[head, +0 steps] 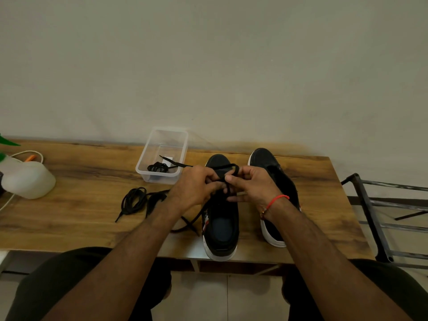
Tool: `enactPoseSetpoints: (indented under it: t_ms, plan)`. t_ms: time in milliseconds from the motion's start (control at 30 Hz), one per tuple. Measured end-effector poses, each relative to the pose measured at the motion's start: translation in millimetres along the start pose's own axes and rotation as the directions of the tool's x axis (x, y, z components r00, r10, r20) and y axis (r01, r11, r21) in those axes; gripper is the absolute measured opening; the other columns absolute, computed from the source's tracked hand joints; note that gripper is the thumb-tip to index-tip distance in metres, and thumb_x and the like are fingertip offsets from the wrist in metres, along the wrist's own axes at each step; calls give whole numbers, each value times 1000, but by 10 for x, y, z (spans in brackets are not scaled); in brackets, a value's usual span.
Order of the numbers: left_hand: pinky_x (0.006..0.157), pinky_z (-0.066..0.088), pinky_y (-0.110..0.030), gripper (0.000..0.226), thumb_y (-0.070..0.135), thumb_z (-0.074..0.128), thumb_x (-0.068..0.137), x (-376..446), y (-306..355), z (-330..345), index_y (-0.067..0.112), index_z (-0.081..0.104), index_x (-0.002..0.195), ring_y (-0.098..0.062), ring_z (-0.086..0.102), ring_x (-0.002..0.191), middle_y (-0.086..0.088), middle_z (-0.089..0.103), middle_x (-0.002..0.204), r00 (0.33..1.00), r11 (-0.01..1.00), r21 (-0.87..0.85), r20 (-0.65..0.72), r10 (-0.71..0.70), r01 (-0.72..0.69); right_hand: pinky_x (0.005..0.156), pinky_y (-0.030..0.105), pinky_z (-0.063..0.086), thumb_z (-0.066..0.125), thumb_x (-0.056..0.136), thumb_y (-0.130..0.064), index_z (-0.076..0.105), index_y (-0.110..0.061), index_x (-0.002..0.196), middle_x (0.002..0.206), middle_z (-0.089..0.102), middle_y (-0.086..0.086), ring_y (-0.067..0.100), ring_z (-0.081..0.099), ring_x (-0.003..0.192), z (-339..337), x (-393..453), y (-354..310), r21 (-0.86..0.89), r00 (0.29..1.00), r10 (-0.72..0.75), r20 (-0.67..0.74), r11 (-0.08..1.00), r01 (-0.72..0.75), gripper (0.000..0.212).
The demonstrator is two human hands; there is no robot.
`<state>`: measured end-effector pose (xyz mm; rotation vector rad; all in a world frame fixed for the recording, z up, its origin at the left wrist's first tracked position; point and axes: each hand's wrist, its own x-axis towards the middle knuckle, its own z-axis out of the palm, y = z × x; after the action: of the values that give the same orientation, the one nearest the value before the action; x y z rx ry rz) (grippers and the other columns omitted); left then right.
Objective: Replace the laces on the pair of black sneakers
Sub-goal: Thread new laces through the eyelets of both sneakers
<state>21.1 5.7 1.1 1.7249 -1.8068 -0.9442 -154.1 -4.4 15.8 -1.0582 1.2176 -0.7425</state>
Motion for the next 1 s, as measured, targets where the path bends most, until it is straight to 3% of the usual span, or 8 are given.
enactPoseSetpoints:
  t_ms: [100, 167, 467, 600, 733, 833, 933, 1000]
  plan:
    - [56, 58, -25, 11, 25, 75, 91, 0, 10, -146, 21, 70, 99, -13, 70, 64, -1, 75, 76, 979, 988, -135, 196, -52, 80, 65, 37, 64, 68, 92, -6, 68, -5, 100, 88, 70, 8, 14, 70, 69, 10, 25, 40, -15, 999, 16, -46, 1000, -17, 8]
    - [59, 59, -27, 9, 22, 73, 92, -6, -5, -204, 23, 69, 100, -16, 73, 69, -1, 77, 81, 969, 982, -171, 245, -33, 77, 66, 36, 63, 68, 92, -6, 67, -6, 99, 90, 69, 10, 16, 70, 70, 11, 36, 55, -17, 999, 2, -47, 1000, -3, 7]
    - [48, 42, -9, 14, 31, 81, 83, 19, -37, -277, 25, 70, 80, 8, 58, 56, 8, 68, 74, 998, 999, -30, 43, 46, -45, 64, 29, 60, 67, 94, -9, 67, -5, 104, 90, 70, 8, 14, 70, 73, -14, 20, 41, -73, 1000, -24, 18, 997, 25, 11]
    - [56, 56, -24, 12, 24, 73, 92, 17, -75, -305, 22, 62, 87, -2, 68, 80, 6, 72, 96, 990, 990, -53, 50, 131, -129, 63, 27, 59, 64, 95, -6, 65, -1, 105, 88, 66, 9, 11, 67, 70, 25, 13, 27, -98, 999, -34, 40, 995, 38, 11]
    - [65, 63, -45, 10, 13, 64, 98, 18, -8, -301, 12, 55, 97, -21, 71, 71, -7, 73, 81, 998, 927, -371, -43, 42, -55, 63, 28, 61, 62, 95, -4, 62, -2, 102, 92, 64, 13, 15, 67, 70, 11, 30, 29, -35, 1000, -13, 4, 999, 13, 7]
    - [66, 64, -44, 7, 22, 62, 100, 33, -7, -372, 16, 61, 105, -21, 68, 71, -7, 68, 80, 997, 925, -379, -72, -23, -6, 64, 28, 61, 62, 95, -2, 61, -4, 98, 92, 64, 14, 16, 67, 70, -5, 41, 55, -14, 1000, -8, 8, 1000, 8, 4]
    - [65, 62, -34, 24, 32, 58, 102, -6, -55, -372, 28, 63, 125, -17, 68, 83, 0, 64, 100, 990, 980, -187, 136, -44, 69, 64, 26, 61, 61, 96, -1, 60, -2, 100, 90, 63, 12, 14, 66, 69, 21, 46, 66, -24, 1000, -24, 11, 999, 25, 4]
    - [69, 61, -36, 34, 31, 53, 105, -24, -60, -312, 30, 55, 139, -20, 67, 93, 2, 61, 108, 962, 994, -73, 268, -59, 81, 63, 24, 60, 60, 96, -1, 60, -2, 101, 88, 62, 10, 12, 65, 69, 36, 53, 72, -38, 999, -38, 16, 999, 39, 5]
